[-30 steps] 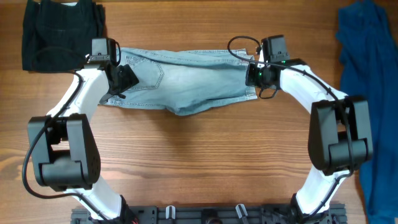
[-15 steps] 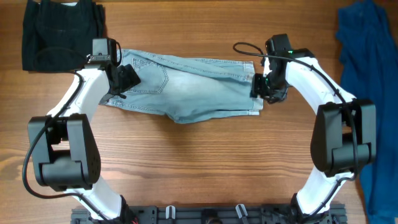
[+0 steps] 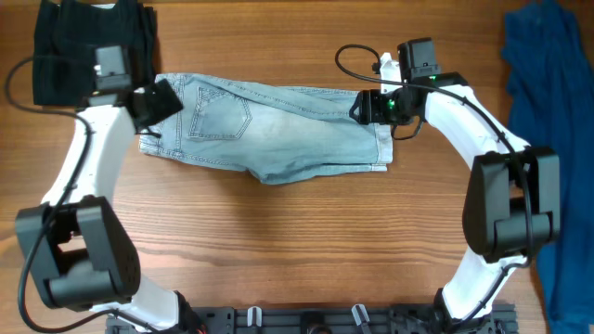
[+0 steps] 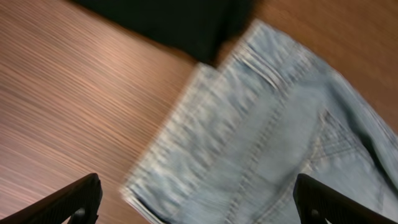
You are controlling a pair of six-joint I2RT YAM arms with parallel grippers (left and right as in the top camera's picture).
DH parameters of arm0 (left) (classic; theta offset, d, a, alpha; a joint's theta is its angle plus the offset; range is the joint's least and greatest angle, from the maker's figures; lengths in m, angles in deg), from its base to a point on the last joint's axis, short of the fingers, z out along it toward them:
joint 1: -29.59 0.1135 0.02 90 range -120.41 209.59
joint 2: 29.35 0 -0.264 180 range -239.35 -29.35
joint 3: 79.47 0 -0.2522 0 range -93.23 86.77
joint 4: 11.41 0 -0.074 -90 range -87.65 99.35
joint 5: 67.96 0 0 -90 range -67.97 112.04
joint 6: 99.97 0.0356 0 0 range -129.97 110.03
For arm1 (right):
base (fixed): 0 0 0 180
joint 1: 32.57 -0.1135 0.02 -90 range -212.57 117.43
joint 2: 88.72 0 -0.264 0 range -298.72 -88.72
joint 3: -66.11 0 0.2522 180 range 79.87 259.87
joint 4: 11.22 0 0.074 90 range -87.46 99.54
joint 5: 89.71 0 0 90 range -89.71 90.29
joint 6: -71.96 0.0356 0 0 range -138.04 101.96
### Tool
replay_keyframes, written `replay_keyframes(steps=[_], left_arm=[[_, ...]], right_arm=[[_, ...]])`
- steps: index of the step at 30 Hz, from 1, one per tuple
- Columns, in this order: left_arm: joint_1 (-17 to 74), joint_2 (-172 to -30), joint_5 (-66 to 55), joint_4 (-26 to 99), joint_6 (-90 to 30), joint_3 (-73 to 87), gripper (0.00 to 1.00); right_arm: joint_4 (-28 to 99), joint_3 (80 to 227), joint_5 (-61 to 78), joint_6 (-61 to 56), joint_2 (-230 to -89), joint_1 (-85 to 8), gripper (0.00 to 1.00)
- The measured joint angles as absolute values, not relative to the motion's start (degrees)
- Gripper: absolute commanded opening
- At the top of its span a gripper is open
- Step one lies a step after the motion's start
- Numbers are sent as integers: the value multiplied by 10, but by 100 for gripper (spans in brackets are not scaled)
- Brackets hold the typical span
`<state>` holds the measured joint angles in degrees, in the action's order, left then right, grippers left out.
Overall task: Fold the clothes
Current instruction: 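Lift the leg end with the right gripper, fold toward the left gripper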
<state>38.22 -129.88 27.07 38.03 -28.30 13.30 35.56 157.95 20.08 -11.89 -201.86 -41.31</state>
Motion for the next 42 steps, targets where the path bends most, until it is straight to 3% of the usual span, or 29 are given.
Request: replay_keyframes(steps=[6,13,28,35,37,38,42], left_arm=[[449,-1300,229,356,-225,133,98],[454,-1360,103,299,-114,132,100],[462,-1461,82,273,-61,119,99],[438,-1472,70,308,-55,102,50],[429,-1472,74,336,-53,99,15],[427,-1472,78,343,-57,98,4],[427,-1474,81,354,-66,99,4]], right_arm=[[335,1570,209,-119,-2059,-413,71],[322,1570,213,-111,-2061,-414,75],[323,1570,210,-110,-2061,-415,75],[323,1570,197,-101,-2060,-419,74],[323,1570,194,-101,-2060,-419,74],[323,1570,193,-100,-2060,-419,74],[323,1570,191,-98,-2060,-419,69]])
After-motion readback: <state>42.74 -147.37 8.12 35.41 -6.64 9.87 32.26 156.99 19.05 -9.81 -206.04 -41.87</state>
